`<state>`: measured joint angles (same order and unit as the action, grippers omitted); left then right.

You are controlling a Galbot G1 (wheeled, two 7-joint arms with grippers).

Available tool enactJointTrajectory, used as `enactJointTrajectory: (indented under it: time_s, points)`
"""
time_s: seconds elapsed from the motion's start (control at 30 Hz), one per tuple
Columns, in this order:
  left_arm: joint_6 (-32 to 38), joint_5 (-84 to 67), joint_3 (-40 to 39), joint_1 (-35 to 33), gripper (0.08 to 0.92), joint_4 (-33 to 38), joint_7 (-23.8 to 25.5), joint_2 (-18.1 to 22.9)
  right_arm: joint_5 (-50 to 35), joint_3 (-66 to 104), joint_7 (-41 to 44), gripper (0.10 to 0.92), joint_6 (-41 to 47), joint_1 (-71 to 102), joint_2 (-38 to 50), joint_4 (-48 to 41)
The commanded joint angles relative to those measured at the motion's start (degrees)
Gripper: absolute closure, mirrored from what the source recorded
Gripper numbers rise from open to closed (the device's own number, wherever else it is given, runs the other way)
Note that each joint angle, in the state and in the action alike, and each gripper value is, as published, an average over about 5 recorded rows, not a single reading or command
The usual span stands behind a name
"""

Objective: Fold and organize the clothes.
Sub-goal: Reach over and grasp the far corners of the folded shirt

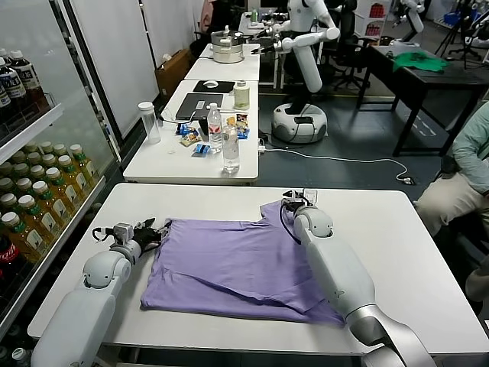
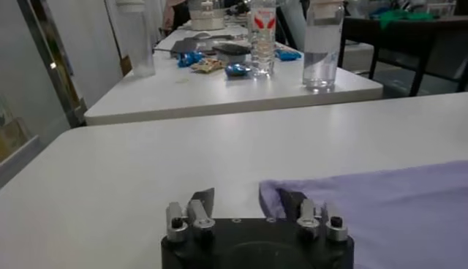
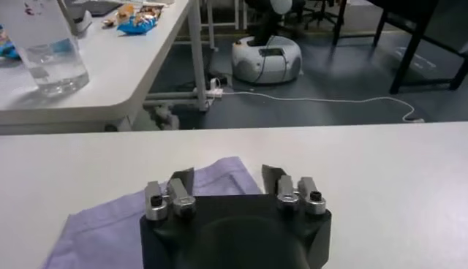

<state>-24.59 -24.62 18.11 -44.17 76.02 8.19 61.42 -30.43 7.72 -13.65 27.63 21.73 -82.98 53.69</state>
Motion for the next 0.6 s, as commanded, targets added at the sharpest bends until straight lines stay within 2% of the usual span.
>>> enactJointTrajectory:
  time_s: [0.03, 0.2, 0.4, 0.5, 0.6]
  points:
    - [0.0, -0.7, -0.3, 0.0, 0.510, 0.2, 0.7, 0.1, -1.3, -0.1, 1.4, 0.568, -3.0, 0.3, 0.0, 0.4]
    - [1.3, -3.8, 0.8, -1.8, 0.657, 4.5, 0.3, -0.6, -1.4, -0.9, 1.5, 0.716, -4.9, 2.4, 2.4, 8.4]
    - [1.9, -8.6, 3.4, -8.2, 0.830, 13.0, -1.2, -3.2, -5.0, -2.2, -1.8, 0.879, -0.6, 10.4, 8.9, 29.2]
    - [2.2, -9.3, 5.1, -12.8, 0.895, 17.5, -1.6, -4.2, -7.1, -1.8, -3.7, 0.909, 2.1, 16.3, 12.7, 39.6]
    - [2.8, -9.3, 6.5, -16.9, 0.915, 20.6, -1.7, -4.3, -7.8, -0.2, -4.8, 0.909, 3.7, 21.3, 15.9, 47.0]
